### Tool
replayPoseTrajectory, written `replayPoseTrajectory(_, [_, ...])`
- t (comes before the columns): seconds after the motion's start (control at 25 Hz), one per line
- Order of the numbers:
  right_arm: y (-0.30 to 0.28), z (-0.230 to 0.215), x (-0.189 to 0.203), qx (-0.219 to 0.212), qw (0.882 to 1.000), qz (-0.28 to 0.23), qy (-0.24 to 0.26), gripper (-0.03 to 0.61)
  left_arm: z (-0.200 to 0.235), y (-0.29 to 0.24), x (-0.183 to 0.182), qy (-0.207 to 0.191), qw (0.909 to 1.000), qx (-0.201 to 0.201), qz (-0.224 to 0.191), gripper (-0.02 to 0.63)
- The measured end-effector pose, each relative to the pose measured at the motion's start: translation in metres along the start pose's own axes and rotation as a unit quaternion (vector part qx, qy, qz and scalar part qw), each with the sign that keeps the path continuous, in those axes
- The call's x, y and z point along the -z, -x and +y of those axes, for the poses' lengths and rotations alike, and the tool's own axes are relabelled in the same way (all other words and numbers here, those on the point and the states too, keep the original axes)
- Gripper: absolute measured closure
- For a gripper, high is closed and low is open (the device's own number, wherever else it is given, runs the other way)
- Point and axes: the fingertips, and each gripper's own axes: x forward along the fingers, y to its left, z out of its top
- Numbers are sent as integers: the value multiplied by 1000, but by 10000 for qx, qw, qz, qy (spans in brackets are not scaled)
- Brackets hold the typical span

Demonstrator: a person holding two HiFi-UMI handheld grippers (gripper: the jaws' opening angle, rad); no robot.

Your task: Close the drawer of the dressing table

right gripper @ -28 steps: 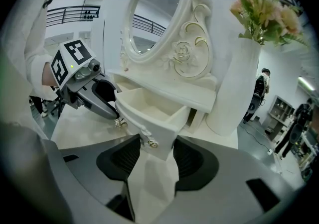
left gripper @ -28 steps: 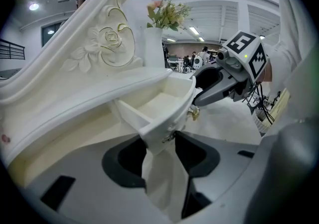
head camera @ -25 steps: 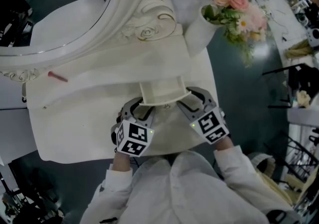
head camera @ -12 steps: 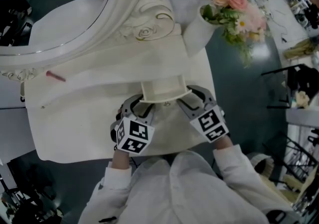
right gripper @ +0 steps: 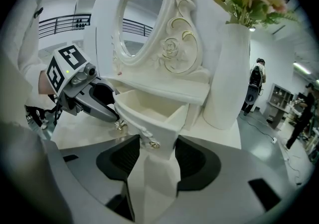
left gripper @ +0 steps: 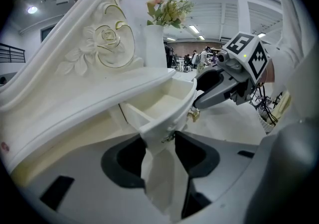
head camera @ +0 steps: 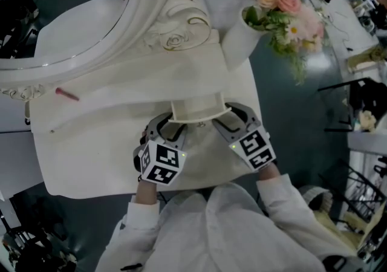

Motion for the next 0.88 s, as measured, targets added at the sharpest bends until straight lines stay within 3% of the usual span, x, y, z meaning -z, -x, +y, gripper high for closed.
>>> replayPoseTrajectory(0.88, [-13, -16, -7, 397, 9971, -163, -633, 368, 20, -11, -4, 914, 9950, -284, -284, 420])
